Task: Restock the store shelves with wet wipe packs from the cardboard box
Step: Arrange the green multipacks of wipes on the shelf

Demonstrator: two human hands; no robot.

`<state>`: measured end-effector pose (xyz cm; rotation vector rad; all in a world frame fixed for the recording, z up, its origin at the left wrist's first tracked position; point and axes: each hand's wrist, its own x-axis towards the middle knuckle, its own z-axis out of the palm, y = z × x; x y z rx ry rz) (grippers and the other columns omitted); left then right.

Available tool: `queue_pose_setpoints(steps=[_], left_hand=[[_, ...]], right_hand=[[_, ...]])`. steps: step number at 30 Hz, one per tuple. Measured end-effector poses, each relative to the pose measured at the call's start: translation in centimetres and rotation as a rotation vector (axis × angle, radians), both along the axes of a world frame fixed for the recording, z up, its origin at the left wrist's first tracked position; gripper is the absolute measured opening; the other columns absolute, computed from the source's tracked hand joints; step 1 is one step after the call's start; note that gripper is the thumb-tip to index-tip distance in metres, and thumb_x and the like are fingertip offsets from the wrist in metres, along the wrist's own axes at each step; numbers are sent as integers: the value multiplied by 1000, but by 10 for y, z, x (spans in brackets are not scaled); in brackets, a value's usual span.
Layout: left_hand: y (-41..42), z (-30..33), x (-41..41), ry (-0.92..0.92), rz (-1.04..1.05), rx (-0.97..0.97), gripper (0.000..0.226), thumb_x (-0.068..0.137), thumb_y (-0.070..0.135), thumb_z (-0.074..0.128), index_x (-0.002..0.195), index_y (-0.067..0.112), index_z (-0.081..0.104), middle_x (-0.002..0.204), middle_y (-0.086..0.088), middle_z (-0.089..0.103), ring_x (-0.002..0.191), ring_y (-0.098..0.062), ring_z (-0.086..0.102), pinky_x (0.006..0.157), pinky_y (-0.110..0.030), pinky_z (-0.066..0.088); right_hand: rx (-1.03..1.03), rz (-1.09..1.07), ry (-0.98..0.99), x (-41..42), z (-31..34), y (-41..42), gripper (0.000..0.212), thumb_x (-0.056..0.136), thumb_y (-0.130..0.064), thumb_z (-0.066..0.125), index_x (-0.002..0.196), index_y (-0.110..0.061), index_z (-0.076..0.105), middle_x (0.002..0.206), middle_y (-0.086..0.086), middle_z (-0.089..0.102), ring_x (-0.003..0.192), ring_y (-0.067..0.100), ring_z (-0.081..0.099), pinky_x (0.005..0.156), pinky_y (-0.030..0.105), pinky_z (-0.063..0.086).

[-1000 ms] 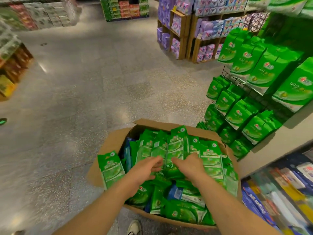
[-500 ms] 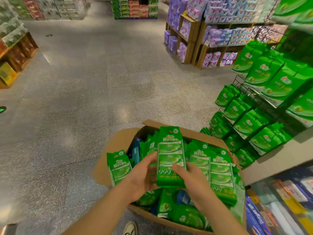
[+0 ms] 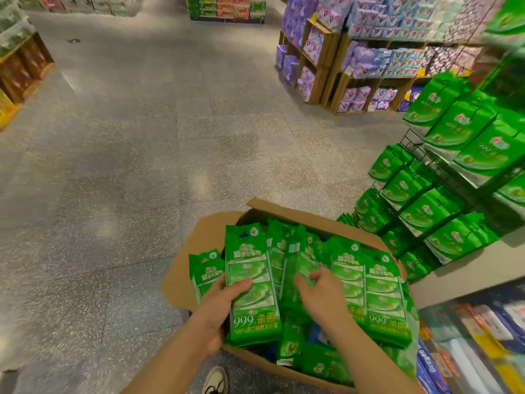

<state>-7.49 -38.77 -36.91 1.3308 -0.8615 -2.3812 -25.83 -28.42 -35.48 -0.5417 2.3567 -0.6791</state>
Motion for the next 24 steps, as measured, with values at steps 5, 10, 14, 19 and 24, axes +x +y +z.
queue_pose_setpoints(steps=[5, 10, 14, 19, 24], left_hand=[[-12, -2, 19, 9, 57, 29, 45, 89, 18, 72, 131, 17, 57, 112, -18, 76, 100, -39, 74, 84, -51, 59], [-22, -2, 32, -17, 70, 21, 61, 78, 21, 79, 134, 19, 55, 115, -16, 75, 104, -38, 73, 98, -58, 54], [-28, -1, 35, -35, 79, 20, 67, 72, 19, 81, 133, 16, 54, 113, -17, 76, 102, -38, 74, 98, -58, 54], [-30, 4, 31, -37, 107, 30, 66, 73, 34, 78, 133, 15, 58, 115, -15, 76, 104, -35, 74, 99, -55, 54], [-29, 20, 22, 54, 116, 32, 50, 89, 52, 56, 121, 17, 70, 114, -16, 76, 103, -34, 74, 101, -51, 51]], right_hand=[[210, 58, -118, 3, -32, -18, 91, 87, -55, 71, 143, -7, 18, 141, 23, 41, 122, 38, 52, 99, 41, 48], [254, 0, -20, -1, -41, -27, 90, 78, -52, 78, 132, -12, 19, 133, 25, 48, 118, 40, 53, 101, 46, 50], [41, -169, -72, 8, -14, -25, 82, 60, -50, 80, 118, -34, 24, 126, 16, 51, 109, 35, 55, 92, 47, 54], [-222, -30, -29, 39, 36, -32, 78, 63, -41, 83, 127, -42, 38, 127, -3, 43, 116, 22, 50, 99, 49, 49], [-208, 356, 115, 70, 67, -55, 84, 64, -48, 76, 136, -45, 33, 122, -14, 34, 121, 9, 37, 104, 36, 44]])
